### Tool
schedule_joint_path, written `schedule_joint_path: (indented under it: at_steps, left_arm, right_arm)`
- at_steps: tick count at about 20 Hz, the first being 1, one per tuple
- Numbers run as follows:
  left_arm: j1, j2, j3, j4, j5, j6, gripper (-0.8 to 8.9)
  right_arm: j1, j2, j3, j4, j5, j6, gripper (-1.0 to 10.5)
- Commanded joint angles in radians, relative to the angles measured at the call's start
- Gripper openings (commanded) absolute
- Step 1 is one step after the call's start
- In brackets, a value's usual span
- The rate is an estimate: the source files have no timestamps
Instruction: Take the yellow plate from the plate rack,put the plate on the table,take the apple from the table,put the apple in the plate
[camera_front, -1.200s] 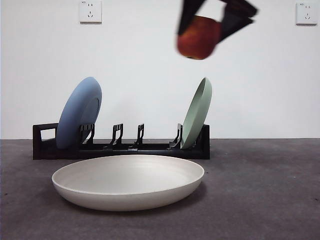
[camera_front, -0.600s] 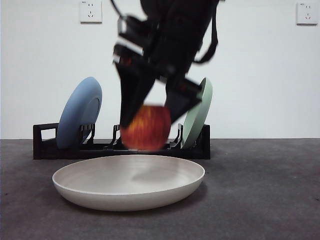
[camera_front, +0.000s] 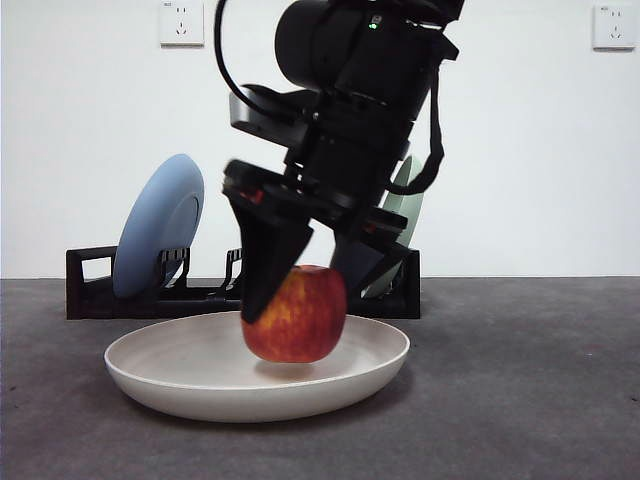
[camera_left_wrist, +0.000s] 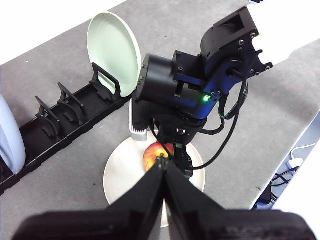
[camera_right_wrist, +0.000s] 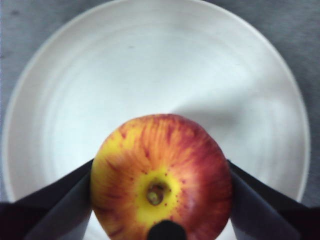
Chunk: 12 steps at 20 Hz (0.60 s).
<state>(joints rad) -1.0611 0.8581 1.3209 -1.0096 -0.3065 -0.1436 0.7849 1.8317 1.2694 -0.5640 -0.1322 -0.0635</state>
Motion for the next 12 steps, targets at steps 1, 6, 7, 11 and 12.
schedule_joint_path:
  at_steps: [1,6,7,11,12]
  left_arm:
    - [0.002,-0.002,-0.002,0.001,0.000,-0.010,-0.08]
    - [0.002,-0.002,-0.002,0.001,0.000,-0.010,-0.08]
    - [0.002,-0.002,-0.002,0.001,0.000,-0.010,-0.08]
    - [0.002,-0.002,-0.002,0.000,0.000,-0.010,-0.08]
    - [0.002,-0.002,-0.002,0.000,0.000,-0.010,-0.08]
  right_arm:
    - [0.002,0.004,-0.032,0.028,0.002,0.012,-0.1]
    - [0.002,0.006,-0.064,0.047,0.002,0.012,-0.1]
    - [0.002,0.008,-0.064,0.046,0.002,0.012,-0.1]
    - [0.002,0.010,-0.064,0.048,0.002,0.012,0.4]
    - [0.002,0.010,-0.063,0.048,0.002,0.012,1.1]
